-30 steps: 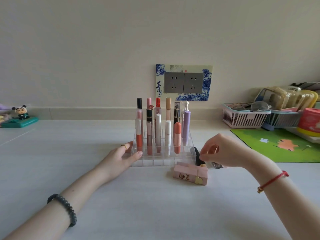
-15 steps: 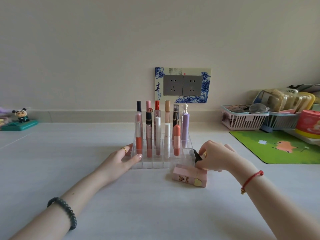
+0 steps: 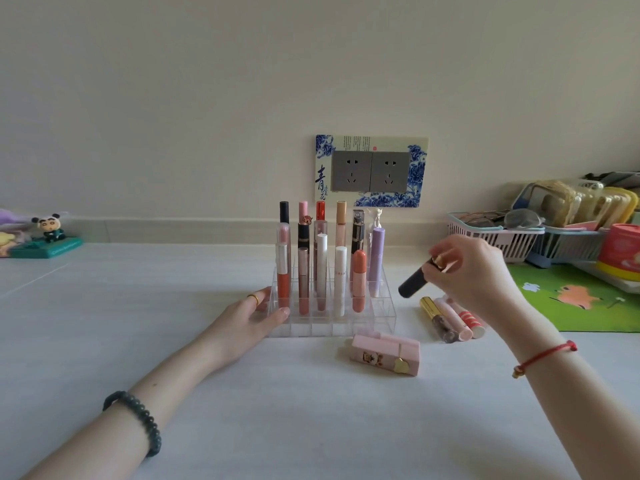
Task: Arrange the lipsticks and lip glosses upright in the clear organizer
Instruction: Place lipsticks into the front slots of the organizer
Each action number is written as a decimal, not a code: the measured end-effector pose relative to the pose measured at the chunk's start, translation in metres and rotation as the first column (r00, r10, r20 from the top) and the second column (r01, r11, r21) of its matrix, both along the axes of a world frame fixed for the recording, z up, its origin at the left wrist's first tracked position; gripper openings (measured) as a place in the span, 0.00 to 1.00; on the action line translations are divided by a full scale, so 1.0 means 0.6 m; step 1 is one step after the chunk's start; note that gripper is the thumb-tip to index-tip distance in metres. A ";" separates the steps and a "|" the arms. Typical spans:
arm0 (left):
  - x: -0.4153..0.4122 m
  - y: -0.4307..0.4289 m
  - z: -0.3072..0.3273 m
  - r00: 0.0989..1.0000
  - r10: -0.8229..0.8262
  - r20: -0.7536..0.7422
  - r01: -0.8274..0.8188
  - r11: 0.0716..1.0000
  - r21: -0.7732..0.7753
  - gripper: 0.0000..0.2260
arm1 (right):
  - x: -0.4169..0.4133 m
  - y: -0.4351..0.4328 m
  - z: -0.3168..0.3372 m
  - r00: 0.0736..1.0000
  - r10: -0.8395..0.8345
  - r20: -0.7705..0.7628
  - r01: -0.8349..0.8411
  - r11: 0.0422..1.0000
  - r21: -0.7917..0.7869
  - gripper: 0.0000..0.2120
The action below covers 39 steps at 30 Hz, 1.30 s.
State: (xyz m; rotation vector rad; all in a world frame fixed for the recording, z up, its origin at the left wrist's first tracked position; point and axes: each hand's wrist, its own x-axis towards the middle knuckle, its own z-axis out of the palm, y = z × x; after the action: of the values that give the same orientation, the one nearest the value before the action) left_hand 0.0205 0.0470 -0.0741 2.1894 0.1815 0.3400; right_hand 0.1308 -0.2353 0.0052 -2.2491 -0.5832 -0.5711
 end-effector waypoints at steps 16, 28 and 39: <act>0.002 0.001 0.000 1.000 -0.014 -0.013 0.013 0.999 -0.043 0.43 | -0.030 0.016 0.010 0.818 0.528 -0.227 0.005 0.388 0.921 0.03; 0.003 0.001 -0.002 1.000 -0.005 0.001 0.005 0.999 -0.049 0.42 | -0.022 0.034 -0.007 0.374 0.909 -0.184 0.112 0.153 0.982 0.12; 0.003 0.003 -0.004 1.000 0.020 0.010 -0.020 1.000 0.000 0.37 | -0.007 0.071 -0.046 0.961 0.237 -0.142 -0.197 0.948 0.249 0.07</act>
State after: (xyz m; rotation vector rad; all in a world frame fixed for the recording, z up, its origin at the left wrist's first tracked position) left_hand 0.0225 0.0485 -0.0762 2.1872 0.1977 0.3618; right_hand 0.1267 -0.1924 -0.0223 -1.9569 -0.6334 -0.3135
